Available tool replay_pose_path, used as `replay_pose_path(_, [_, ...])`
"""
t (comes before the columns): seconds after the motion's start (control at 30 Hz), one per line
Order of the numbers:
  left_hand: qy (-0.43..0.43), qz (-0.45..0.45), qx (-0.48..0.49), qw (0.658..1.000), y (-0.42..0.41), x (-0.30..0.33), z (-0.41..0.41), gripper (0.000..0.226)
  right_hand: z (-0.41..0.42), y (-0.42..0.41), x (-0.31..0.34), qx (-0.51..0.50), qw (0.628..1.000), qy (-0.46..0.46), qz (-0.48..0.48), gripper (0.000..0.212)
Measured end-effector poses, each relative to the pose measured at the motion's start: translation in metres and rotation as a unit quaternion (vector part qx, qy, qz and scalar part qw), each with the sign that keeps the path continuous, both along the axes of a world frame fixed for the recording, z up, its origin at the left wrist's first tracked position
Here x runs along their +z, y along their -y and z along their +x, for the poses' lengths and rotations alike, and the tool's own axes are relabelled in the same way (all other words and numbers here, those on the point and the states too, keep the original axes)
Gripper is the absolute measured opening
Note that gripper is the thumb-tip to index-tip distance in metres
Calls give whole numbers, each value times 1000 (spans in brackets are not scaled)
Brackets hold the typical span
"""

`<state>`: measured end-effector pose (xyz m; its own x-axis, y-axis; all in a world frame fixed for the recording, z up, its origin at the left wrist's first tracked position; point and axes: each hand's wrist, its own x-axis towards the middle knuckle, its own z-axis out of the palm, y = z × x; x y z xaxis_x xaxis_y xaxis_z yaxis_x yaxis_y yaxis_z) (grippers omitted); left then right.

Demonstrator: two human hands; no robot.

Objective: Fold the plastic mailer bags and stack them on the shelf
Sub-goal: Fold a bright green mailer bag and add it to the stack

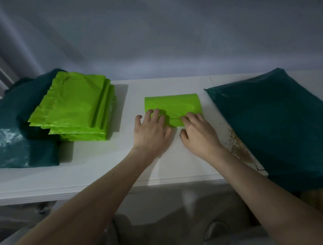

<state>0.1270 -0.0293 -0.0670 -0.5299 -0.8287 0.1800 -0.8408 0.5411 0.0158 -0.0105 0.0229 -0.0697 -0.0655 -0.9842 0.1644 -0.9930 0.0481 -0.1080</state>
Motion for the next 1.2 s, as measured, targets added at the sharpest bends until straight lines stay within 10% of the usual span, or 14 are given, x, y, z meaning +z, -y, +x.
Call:
replay_pose_path(0.6, [36, 7, -54, 998, -11, -10, -38, 56, -15, -7, 13, -79, 994, -13, 78, 32])
replay_pose_path(0.9, [-4, 31, -70, 997, -4, -14, -22, 44, -17, 2, 18, -70, 997, 15, -32, 37])
replay_pose_path(1.2, [-19, 10, -50, 999, 5, -5, 4, 66, -3, 14, 10, 5, 1000, 26, 13, 48])
